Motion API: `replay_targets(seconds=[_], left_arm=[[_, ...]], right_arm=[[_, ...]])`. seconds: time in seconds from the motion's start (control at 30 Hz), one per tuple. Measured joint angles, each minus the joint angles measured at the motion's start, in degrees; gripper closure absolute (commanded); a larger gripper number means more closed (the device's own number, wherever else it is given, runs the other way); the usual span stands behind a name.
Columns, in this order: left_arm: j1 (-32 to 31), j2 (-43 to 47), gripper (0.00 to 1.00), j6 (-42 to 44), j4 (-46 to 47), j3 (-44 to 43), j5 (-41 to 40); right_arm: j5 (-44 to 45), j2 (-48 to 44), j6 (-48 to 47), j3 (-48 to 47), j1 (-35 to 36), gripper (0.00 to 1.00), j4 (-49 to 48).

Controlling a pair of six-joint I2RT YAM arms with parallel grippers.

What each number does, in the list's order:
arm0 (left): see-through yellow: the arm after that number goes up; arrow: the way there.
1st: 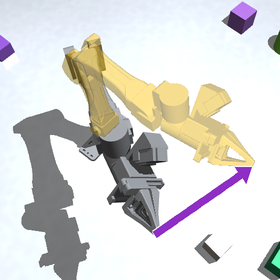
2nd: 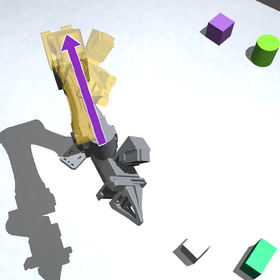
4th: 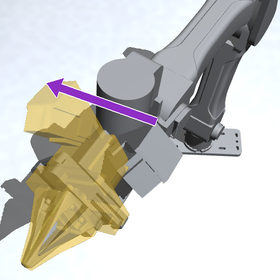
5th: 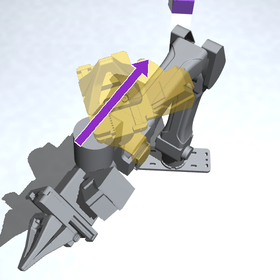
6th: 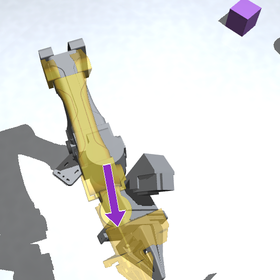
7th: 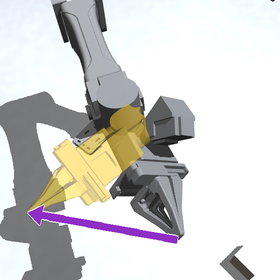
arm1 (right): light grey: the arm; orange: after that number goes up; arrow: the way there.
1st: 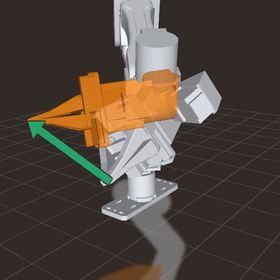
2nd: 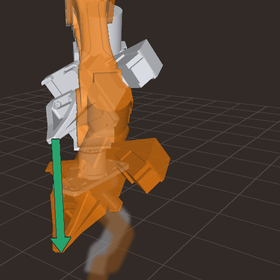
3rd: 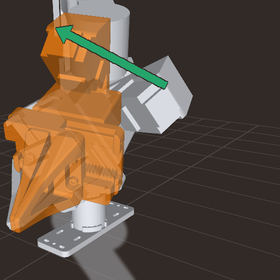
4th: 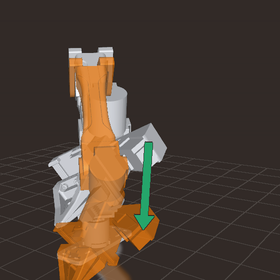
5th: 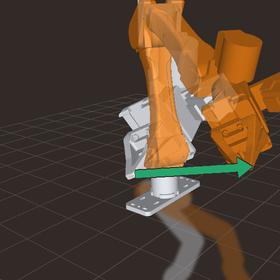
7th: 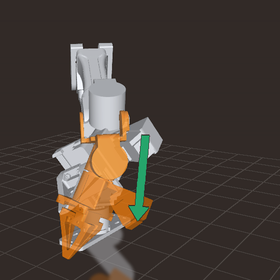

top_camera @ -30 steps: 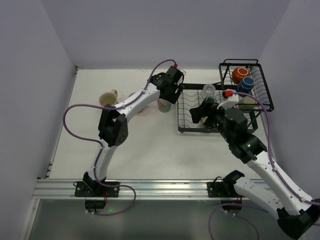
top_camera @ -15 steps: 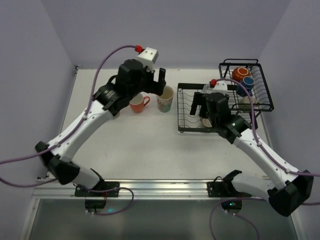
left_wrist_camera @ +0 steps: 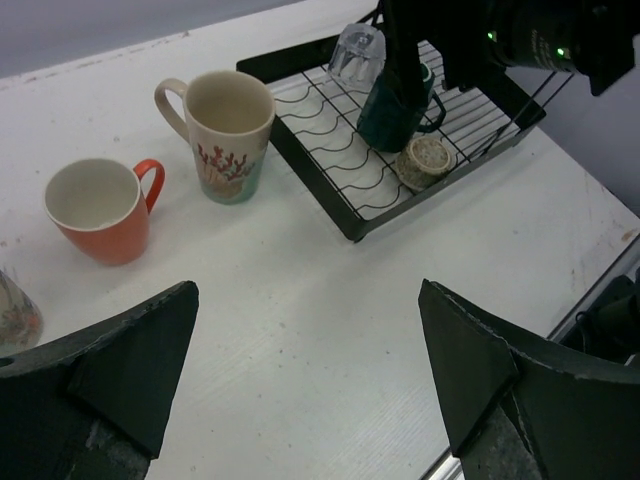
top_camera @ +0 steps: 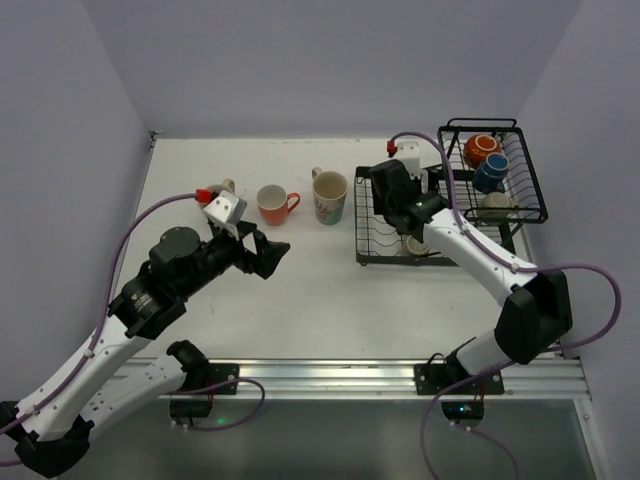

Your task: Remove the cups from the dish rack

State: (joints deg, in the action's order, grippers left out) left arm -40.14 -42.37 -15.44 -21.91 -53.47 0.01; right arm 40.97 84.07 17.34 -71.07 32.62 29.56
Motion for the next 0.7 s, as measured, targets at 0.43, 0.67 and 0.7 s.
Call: replay_targets(seconds=[0.43, 0.67, 0.7], left_arm=[[0.0, 6.5, 0.04, 0.1, 2.8, 9.7, 6.5], [-0.4, 6.1, 0.04, 0.2, 3.7, 10.3, 8.1], [-0.7, 6.0, 0.04, 0.2, 3.7, 10.3, 8.0]], right_arm=[[7.6, 12.5, 2.9, -5.5, -2.5, 0.01, 2.6], [8.7, 13.4, 10.4, -5.4, -3.9, 0.01, 2.9], [8.6, 13.4, 11.3, -5.2, -4.2, 0.01, 2.4]])
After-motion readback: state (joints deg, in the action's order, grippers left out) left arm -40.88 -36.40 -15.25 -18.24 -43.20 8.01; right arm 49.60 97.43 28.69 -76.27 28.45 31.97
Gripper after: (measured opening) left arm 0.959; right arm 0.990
